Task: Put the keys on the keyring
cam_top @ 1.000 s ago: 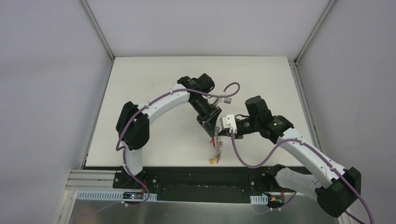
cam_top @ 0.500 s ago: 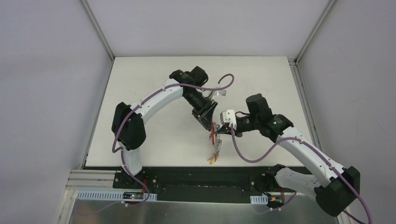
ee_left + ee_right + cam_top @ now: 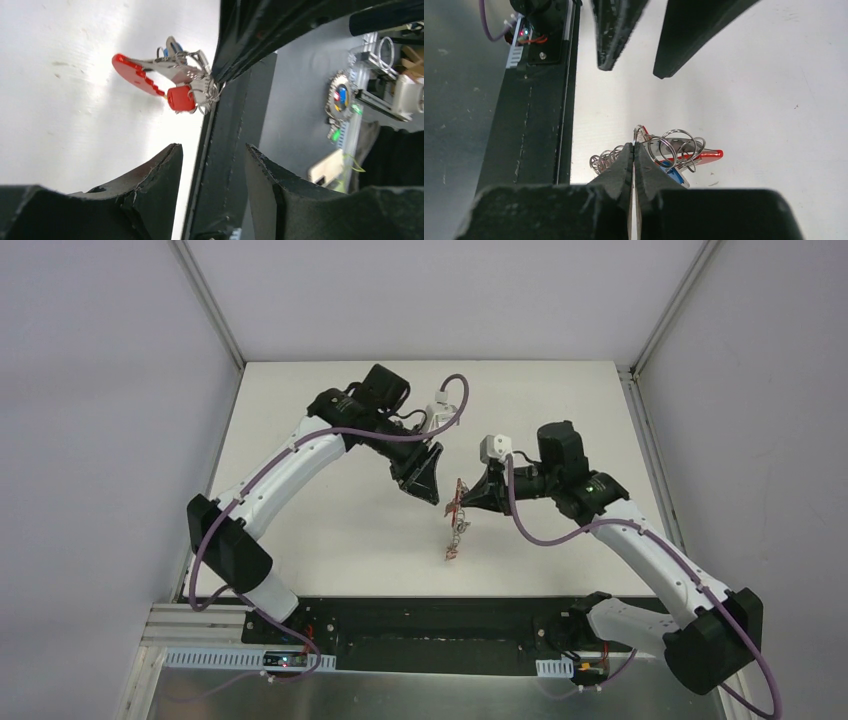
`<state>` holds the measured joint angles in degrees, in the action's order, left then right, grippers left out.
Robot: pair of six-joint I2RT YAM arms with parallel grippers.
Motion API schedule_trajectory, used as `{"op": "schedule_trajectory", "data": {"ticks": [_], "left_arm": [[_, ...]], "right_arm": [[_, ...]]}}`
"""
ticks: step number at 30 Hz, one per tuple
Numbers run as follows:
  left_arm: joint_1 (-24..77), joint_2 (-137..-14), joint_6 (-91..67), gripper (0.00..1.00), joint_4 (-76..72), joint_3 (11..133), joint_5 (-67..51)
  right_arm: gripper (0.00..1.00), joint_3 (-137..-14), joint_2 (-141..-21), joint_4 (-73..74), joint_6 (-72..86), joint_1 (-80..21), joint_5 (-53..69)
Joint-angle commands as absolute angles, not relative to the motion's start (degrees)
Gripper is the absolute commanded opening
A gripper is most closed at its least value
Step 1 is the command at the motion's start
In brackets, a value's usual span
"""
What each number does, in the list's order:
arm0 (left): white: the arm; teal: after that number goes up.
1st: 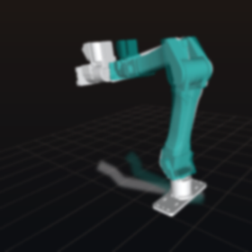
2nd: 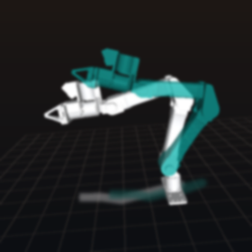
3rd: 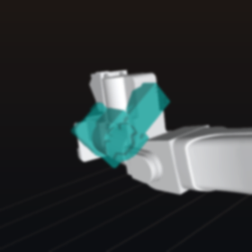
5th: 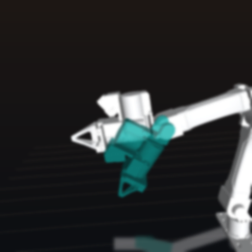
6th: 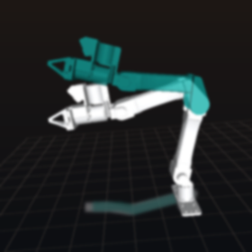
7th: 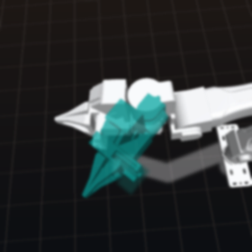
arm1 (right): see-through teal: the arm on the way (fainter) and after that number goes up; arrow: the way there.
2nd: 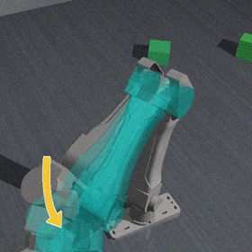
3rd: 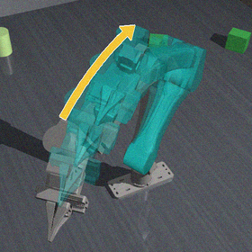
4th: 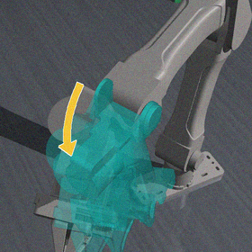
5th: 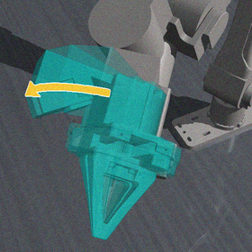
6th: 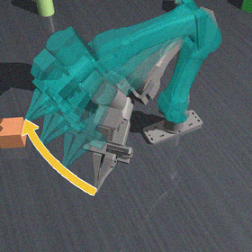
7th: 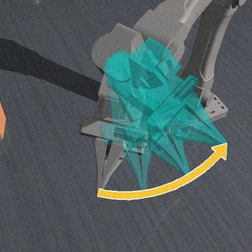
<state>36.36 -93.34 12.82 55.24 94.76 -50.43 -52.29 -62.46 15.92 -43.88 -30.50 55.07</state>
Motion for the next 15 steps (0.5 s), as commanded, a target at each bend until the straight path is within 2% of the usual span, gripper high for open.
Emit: {"op": "schedule_trajectory", "data": {"ticks": [1, 7, 15], "left_arm": [[36.39, -88.10, 14.41, 0.49, 43.81, 90.37, -51.67], [36.39, -84.37, 14.50, 0.43, 30.31, 83.09, -53.92], [36.39, -84.08, 16.70, 0.30, 23.48, 79.51, -56.05]], "right_arm": [[0.00, -55.54, -64.05, 5.69, -31.04, -28.90, 59.90], [0.00, -54.41, -65.93, -3.25, -21.46, -27.32, 63.25], [0.00, -52.35, -66.45, -8.63, -17.43, -26.42, 66.51]]}}
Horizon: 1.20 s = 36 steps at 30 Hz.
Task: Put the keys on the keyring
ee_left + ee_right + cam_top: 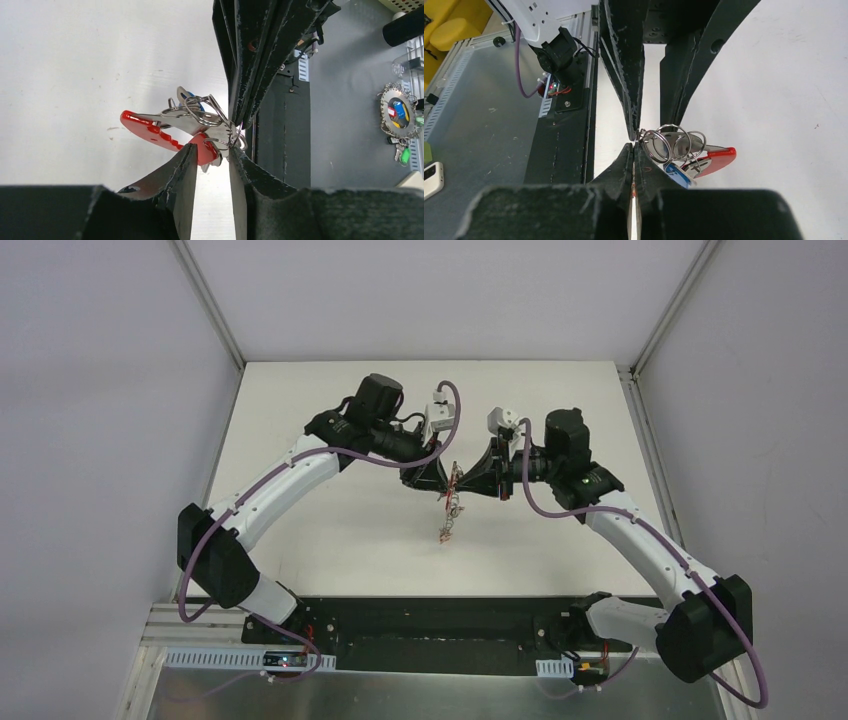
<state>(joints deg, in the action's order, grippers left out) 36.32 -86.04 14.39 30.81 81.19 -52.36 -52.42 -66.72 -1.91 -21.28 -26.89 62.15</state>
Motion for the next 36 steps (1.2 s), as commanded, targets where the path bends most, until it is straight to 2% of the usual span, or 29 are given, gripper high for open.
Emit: {"op": "schedule_trajectory", "data": {"ticks": [1, 10, 17, 21, 29, 36], "left_arm": [[36.46, -83.84, 16.63, 0.29, 22.43, 79.00, -56.40], [36.56, -83.32, 17.13, 0.19, 20.88, 76.96, -58.26], [37.13, -83.45, 20.96, 0.05, 24.57, 76.61, -58.24], [37.44, -83.43, 23.05, 0.00, 26.73, 76.99, -57.41], [38.00, -82.65, 26.99, 0.00, 29.93, 76.57, -54.03], [38.76, -82.10, 27.91, 0.17, 30.22, 76.77, -51.85]], "right_arm": [[0.00, -52.24, -66.37, -8.77, -17.41, -26.33, 66.53], [0.00, -51.42, -66.18, -9.75, -16.64, -25.64, 66.63], [0.00, -50.98, -66.18, -11.22, -15.48, -25.26, 65.85], [0.00, -50.90, -66.42, -11.53, -15.04, -25.02, 64.94], [0.00, -50.39, -66.77, -12.58, -14.02, -24.35, 63.52], [0.00, -50.06, -67.40, -13.69, -13.12, -24.24, 63.57]]}}
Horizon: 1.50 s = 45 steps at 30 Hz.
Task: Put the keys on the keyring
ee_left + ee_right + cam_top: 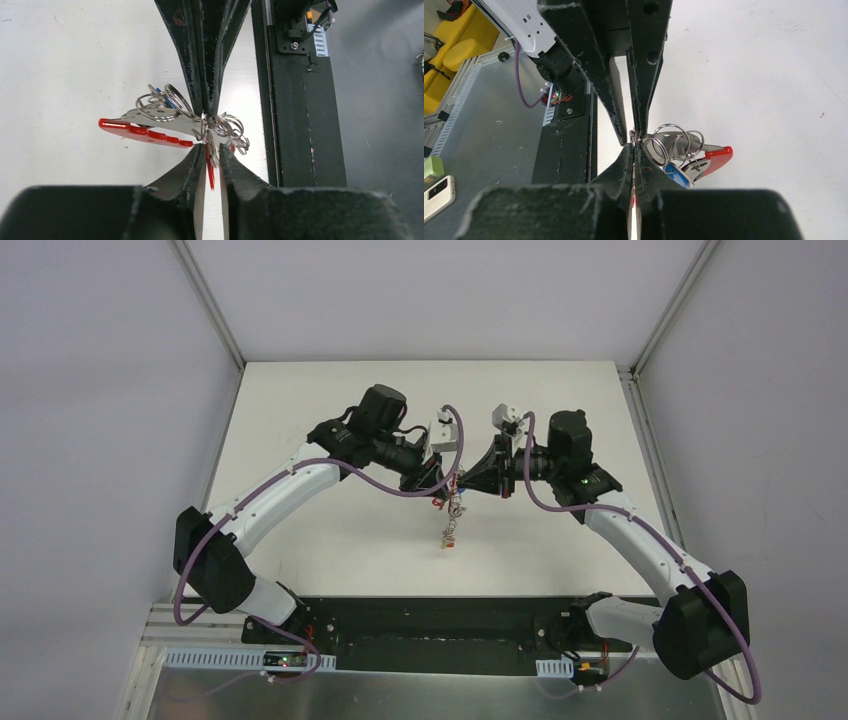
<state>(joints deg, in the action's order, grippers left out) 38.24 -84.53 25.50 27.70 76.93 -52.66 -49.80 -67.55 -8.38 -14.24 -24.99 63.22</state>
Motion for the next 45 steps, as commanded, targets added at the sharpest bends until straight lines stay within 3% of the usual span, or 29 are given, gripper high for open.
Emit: {"op": "schedule_trajectory", "data": {"ticks": [1, 8, 19, 29, 45], "left_arm": [[38.76, -82.02, 28.18, 0.20, 30.42, 76.86, -51.78], [38.76, -81.56, 30.28, 0.33, 31.82, 77.75, -50.72], [38.32, -81.87, 27.22, 0.37, 28.61, 79.82, -49.14], [38.41, -84.74, 21.15, 0.34, 22.93, 80.17, -55.79], [38.67, -86.02, 20.21, 0.19, 22.88, 79.10, -56.71]], "right_arm": [[0.00, -49.97, -67.41, -13.75, -13.14, -24.25, 63.55], [0.00, -49.40, -67.72, -13.78, -14.01, -23.75, 64.52], [0.00, -48.11, -67.57, -13.80, -16.51, -23.29, 67.99], [0.00, -48.04, -67.72, -13.80, -16.76, -23.05, 69.34], [0.00, -48.09, -67.50, -13.79, -16.61, -22.95, 69.21]]}}
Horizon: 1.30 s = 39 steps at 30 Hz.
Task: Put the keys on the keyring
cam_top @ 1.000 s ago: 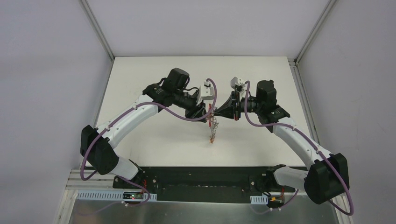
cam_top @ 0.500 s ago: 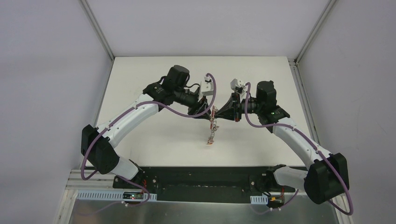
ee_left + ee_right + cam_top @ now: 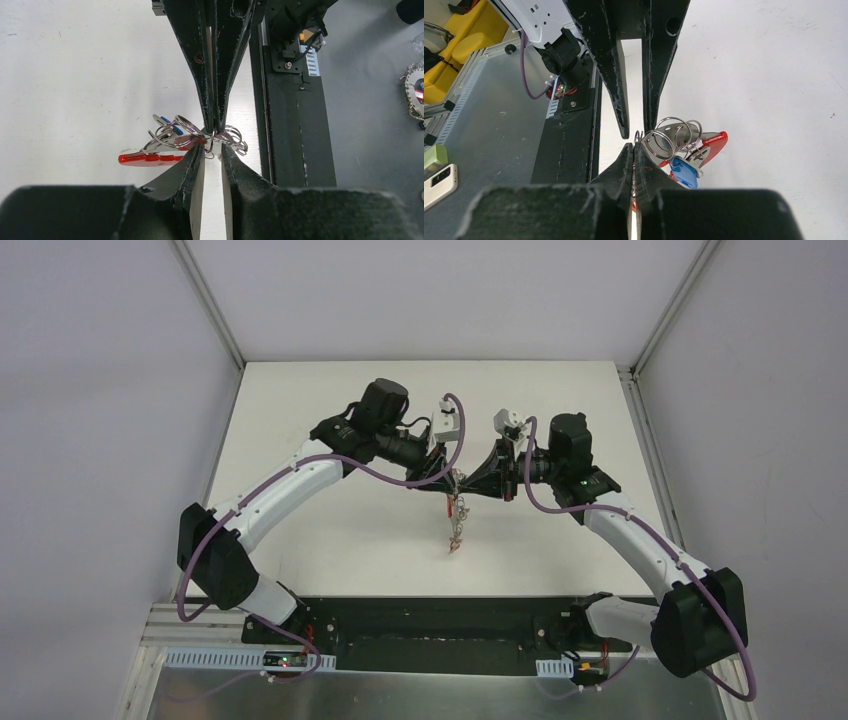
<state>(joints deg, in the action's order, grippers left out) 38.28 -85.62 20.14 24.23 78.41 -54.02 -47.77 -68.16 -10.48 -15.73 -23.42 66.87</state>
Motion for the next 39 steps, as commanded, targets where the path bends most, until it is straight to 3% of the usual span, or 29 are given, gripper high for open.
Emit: {"op": "schedule_trajectory", "data": {"ticks": [1, 8, 13, 24, 35, 39], "left_arm": [[38.67, -86.04, 20.24, 0.18, 22.93, 79.08, -56.75], [38.69, -86.73, 19.51, 0.13, 22.56, 79.18, -56.80], [38.74, -86.92, 18.98, 0.00, 22.28, 79.80, -57.40], [39.09, -83.35, 15.80, 0.00, 24.56, 80.79, -53.87], [41.22, -88.56, 10.58, 0.00, 45.43, 94.74, -43.33], [42.26, -89.64, 11.69, 0.00, 49.56, 97.06, -39.70]], "right_arm": [[0.00, -48.11, -67.50, -13.75, -16.57, -23.02, 69.18], [0.00, -48.21, -67.83, -13.84, -16.44, -22.87, 69.26], [0.00, -47.96, -67.98, -13.82, -16.61, -22.94, 68.87], [0.00, -46.82, -67.82, -13.14, -19.15, -22.60, 66.55], [0.23, -47.92, -66.67, -5.84, -26.61, -22.63, 69.72], [0.41, -48.48, -65.91, -3.59, -28.73, -22.68, 71.27]]}}
